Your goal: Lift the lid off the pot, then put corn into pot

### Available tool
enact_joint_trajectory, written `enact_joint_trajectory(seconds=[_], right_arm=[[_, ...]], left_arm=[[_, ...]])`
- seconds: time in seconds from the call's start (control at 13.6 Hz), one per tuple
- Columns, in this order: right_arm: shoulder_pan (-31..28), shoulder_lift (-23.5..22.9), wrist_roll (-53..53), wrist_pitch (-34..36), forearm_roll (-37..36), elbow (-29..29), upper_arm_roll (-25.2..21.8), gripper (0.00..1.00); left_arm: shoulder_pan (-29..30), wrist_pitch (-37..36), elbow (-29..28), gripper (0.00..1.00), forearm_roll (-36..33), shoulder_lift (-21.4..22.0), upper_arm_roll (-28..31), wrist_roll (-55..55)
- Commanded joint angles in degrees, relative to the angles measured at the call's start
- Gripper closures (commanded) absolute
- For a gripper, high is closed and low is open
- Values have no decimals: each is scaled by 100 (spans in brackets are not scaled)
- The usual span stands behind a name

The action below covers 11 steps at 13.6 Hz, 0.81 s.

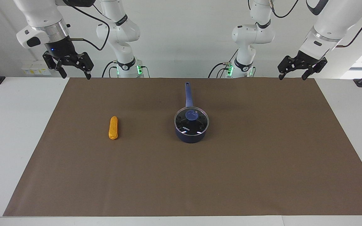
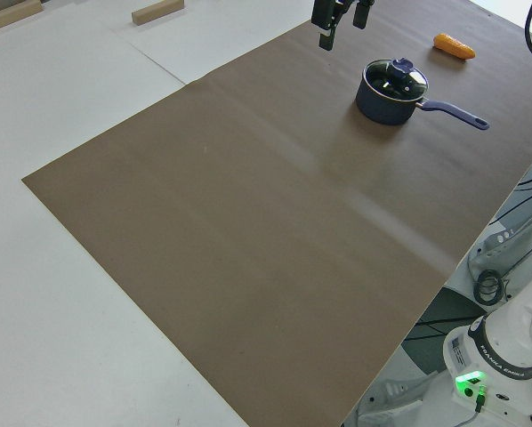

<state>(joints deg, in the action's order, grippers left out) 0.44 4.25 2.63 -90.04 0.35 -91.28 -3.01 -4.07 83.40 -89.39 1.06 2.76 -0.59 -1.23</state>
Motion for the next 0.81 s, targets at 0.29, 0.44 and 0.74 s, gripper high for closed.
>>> enact_joint_trajectory(seconds=[0.29,0.44,0.74], right_arm=[[-17,58,36,83,-17,-39,20,0],[-9,58,36,83,-17,-39,20,0],[-17,58,36,83,-17,-39,20,0]], left_arm=[[29,-148,36,0,-71,84,50,53],[38,-131,36,0,-44,84,85,79],[46,-131,36,0,-36,84,85,70]])
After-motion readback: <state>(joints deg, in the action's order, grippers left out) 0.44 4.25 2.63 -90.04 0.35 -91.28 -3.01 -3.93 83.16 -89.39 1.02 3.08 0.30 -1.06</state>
